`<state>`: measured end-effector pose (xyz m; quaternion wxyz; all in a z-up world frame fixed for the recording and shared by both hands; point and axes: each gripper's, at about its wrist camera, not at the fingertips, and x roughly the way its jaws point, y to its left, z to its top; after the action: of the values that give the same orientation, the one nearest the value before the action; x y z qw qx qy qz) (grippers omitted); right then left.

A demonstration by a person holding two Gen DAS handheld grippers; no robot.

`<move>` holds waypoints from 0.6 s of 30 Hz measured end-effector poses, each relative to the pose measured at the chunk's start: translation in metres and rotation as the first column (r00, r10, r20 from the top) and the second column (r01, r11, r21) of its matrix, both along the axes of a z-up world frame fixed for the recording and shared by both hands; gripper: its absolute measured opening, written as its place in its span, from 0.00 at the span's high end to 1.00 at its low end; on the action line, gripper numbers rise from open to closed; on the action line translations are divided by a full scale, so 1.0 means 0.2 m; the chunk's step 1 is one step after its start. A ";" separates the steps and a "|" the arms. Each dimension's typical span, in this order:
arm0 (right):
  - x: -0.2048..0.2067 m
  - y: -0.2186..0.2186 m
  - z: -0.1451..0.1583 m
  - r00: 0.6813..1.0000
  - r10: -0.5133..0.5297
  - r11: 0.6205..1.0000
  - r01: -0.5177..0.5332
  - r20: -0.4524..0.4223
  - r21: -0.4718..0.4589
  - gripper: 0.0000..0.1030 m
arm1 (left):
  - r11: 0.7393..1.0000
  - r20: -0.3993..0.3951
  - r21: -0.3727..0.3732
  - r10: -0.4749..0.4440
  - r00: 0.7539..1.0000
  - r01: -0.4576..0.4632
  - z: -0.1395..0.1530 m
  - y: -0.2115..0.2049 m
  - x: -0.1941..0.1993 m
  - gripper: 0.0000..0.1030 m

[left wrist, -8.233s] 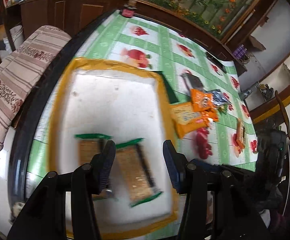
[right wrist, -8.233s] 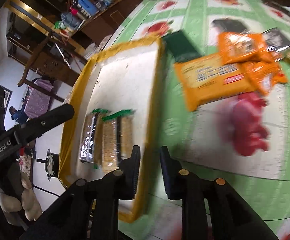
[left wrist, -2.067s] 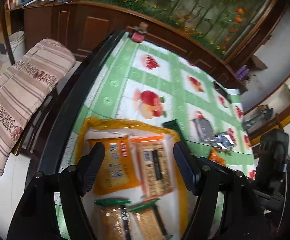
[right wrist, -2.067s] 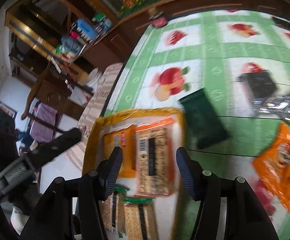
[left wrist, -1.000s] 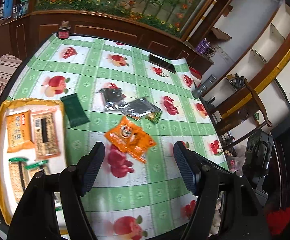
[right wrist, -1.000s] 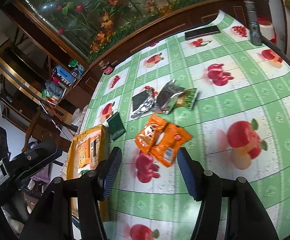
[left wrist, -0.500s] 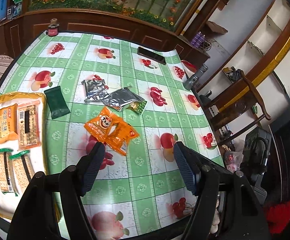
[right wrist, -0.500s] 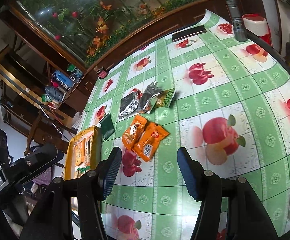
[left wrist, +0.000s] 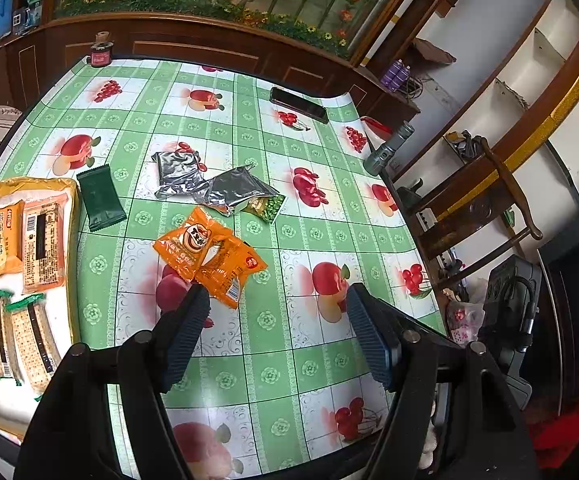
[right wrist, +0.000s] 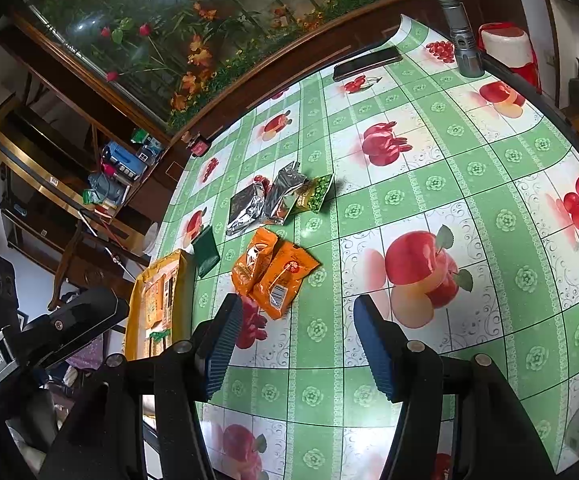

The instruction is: Organize snacks

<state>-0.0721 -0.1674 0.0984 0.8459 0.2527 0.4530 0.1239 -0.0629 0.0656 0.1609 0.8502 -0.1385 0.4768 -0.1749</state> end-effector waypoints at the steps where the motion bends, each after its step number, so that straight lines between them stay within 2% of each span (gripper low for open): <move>1: 0.00 0.00 0.00 1.000 0.001 1.000 -0.001 -0.001 0.001 0.41 | 1.000 0.000 0.001 0.000 1.000 0.000 0.00 0.00 0.00 0.32; 18: 0.00 0.00 -0.07 0.999 -0.012 1.000 0.012 -0.033 0.006 0.41 | 1.000 -0.033 0.014 -0.004 0.999 0.005 -0.07 -0.01 0.04 0.32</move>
<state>-0.0716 -0.1671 0.0850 0.8384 0.2600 0.4648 0.1160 -0.0546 0.0641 0.1470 0.8429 -0.1345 0.4920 -0.1713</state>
